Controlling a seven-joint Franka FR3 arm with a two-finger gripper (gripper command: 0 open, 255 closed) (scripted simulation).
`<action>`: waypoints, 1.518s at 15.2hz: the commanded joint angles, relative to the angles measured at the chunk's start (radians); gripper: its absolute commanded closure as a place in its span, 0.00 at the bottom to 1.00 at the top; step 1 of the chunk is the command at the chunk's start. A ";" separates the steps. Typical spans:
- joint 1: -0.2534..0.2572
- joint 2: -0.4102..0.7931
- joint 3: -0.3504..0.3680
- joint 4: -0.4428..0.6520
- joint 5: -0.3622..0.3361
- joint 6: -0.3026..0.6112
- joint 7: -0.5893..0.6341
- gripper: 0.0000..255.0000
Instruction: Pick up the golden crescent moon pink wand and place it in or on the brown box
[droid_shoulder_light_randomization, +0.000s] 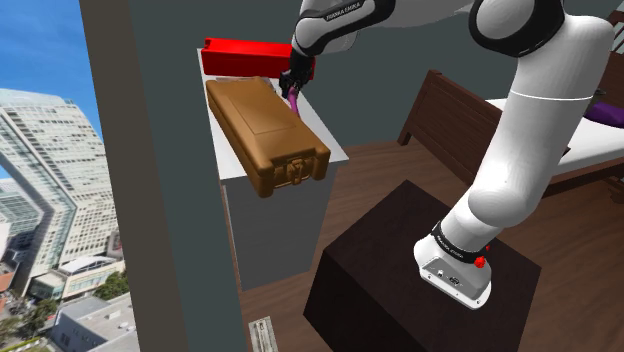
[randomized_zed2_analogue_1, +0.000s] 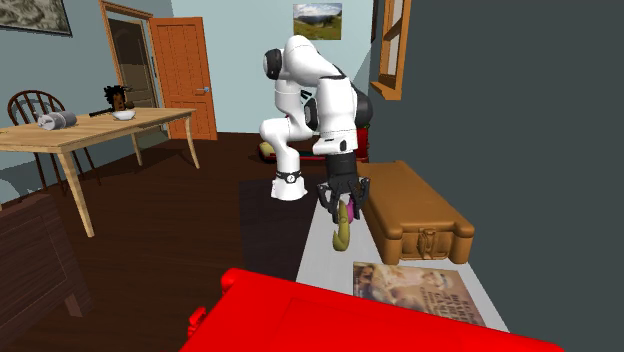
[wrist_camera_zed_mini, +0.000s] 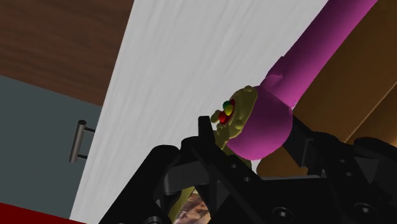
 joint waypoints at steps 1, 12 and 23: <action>0.000 -0.011 0.000 0.015 -0.001 -0.026 0.002 1.00; 0.000 -0.055 0.000 0.105 -0.002 -0.160 0.006 1.00; 0.000 -0.074 0.000 0.227 -0.003 -0.301 0.011 1.00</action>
